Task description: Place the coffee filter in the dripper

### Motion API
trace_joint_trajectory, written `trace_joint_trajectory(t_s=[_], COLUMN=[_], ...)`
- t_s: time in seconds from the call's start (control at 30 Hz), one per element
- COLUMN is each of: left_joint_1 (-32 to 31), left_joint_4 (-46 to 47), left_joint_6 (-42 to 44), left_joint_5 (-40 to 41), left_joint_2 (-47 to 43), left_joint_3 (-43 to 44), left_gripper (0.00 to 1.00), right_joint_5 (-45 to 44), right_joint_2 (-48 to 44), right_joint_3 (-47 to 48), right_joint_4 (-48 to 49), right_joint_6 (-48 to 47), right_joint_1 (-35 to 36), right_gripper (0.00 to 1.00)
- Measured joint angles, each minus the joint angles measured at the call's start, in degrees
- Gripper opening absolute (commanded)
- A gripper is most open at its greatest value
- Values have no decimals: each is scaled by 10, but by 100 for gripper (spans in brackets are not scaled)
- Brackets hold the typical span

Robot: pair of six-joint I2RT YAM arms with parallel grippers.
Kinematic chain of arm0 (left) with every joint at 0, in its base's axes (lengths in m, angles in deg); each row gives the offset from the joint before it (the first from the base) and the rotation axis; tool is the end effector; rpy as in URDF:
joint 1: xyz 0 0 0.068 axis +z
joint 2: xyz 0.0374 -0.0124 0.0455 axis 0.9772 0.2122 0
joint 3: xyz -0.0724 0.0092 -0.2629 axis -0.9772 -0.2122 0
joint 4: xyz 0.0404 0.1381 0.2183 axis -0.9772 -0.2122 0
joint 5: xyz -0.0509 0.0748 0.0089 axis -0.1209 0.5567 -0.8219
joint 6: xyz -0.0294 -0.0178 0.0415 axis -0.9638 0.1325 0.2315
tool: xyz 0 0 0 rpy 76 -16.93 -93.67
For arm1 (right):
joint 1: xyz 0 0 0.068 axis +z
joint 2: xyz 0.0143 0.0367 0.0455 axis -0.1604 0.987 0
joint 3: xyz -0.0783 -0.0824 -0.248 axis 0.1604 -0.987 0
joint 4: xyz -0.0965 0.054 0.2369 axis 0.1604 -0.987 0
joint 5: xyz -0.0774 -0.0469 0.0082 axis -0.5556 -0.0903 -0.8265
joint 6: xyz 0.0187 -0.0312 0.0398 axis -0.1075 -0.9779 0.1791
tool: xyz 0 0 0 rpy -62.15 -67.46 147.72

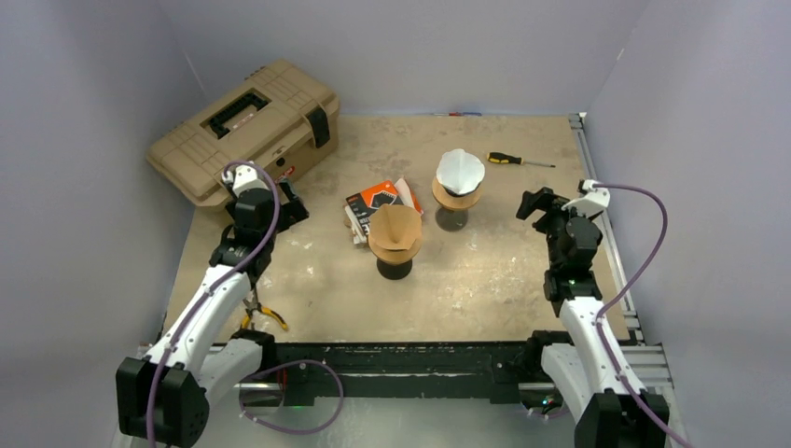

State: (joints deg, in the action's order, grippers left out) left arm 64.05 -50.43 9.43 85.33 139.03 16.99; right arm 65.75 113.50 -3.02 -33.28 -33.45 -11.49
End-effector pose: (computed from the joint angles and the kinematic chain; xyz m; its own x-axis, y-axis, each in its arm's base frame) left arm 0.2106 -0.0392 0.2701 -0.3496 -0.4123 -0.8413 -0.2808 0.9028 -0.3257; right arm 0.1882 -0.0110 0.2593 -0.0203 0.3340 -0.9423 0.1539 0.9323 0.3272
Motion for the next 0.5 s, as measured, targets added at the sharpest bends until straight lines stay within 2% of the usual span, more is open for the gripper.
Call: trace_joint_trajectory(t_s=[0.13,0.5], left_joint_1=[46,51], left_joint_4=[51,182], left_joint_6=[5,38], left_joint_5=[-14,96], left_joint_2=[17,15], left_joint_3=[-27,-99], left_gripper=[99,99], right_joint_5=[-43,-89], right_joint_2=[45,198], right_joint_3=[-20,-99], right_joint_4=[62,303], right_joint_6=[-11,-60], right_joint_1=[0,0], right_gripper=[99,99])
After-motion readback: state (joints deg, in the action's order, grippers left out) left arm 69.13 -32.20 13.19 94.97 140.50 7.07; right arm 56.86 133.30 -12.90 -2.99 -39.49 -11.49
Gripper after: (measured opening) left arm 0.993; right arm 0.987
